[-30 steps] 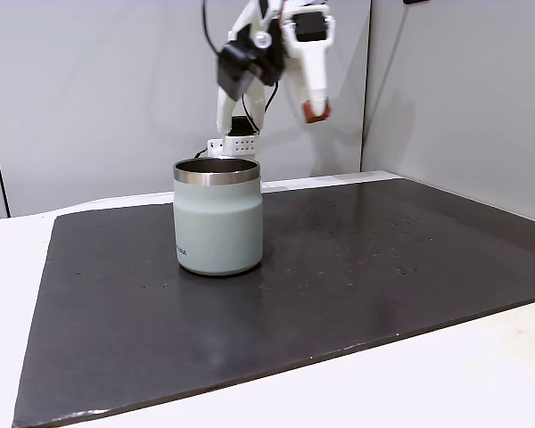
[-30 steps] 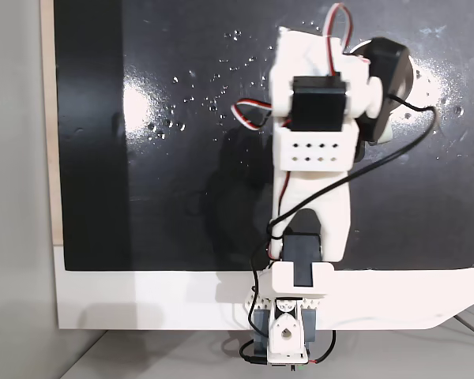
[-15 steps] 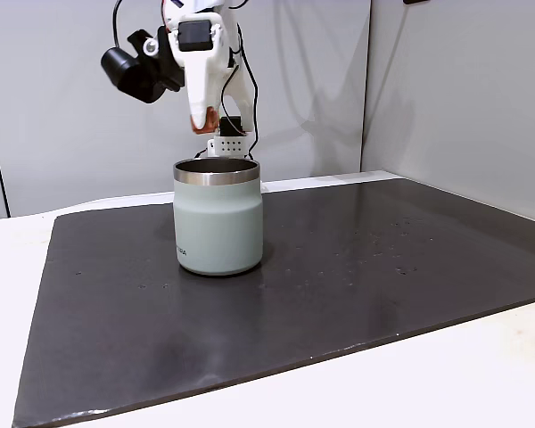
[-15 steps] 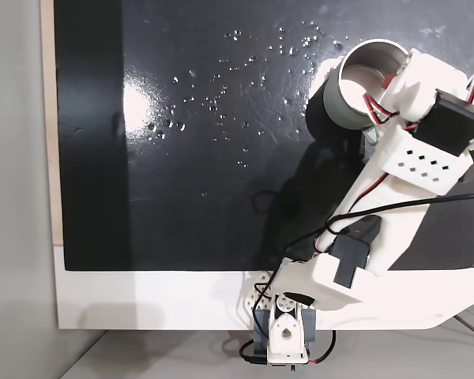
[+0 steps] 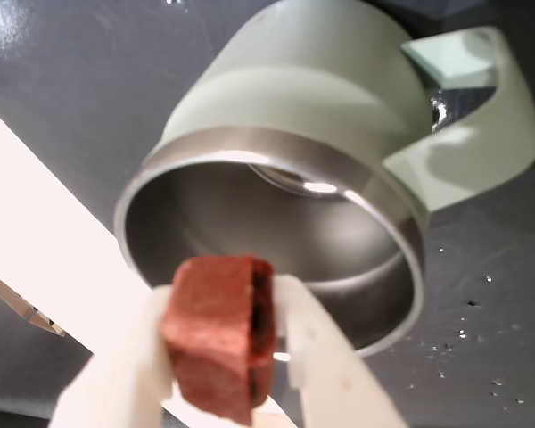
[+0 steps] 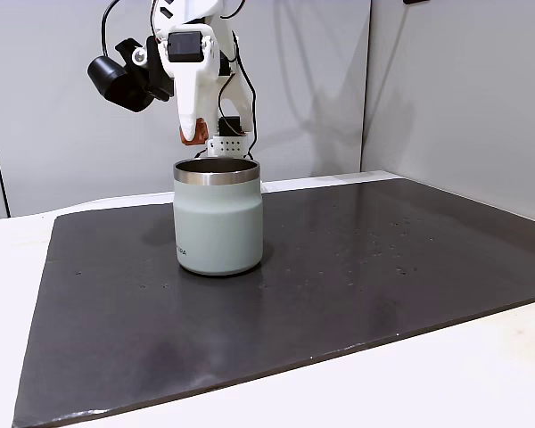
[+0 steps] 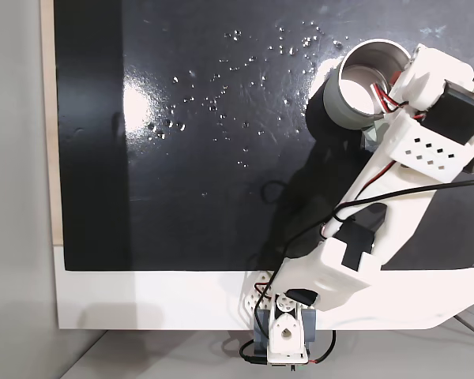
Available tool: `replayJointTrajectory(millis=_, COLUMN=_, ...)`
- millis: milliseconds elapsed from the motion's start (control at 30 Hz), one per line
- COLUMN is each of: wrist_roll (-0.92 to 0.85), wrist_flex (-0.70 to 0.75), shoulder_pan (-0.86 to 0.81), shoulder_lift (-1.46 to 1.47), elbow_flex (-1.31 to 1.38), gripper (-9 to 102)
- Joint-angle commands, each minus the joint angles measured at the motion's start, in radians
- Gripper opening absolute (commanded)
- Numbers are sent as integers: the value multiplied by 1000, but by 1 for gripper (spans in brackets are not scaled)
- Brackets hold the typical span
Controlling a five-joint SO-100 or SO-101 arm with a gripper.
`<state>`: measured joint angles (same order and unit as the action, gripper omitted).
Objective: Grasp a cube and put it in the cup.
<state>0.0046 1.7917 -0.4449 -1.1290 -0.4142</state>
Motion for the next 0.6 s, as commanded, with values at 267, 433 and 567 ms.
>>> replayJointTrajectory(millis=267, wrist_roll=-14, wrist_flex=8, shoulder_pan=23, shoulder_lift=-25, elbow_flex=61, gripper=23)
replayJointTrajectory(millis=433, wrist_roll=-9, wrist_flex=9, shoulder_pan=31, shoulder_lift=-52, elbow_flex=21, gripper=23)
replayJointTrajectory(millis=567, wrist_roll=-9, wrist_flex=9, shoulder_pan=31, shoulder_lift=-64, elbow_flex=18, gripper=22)
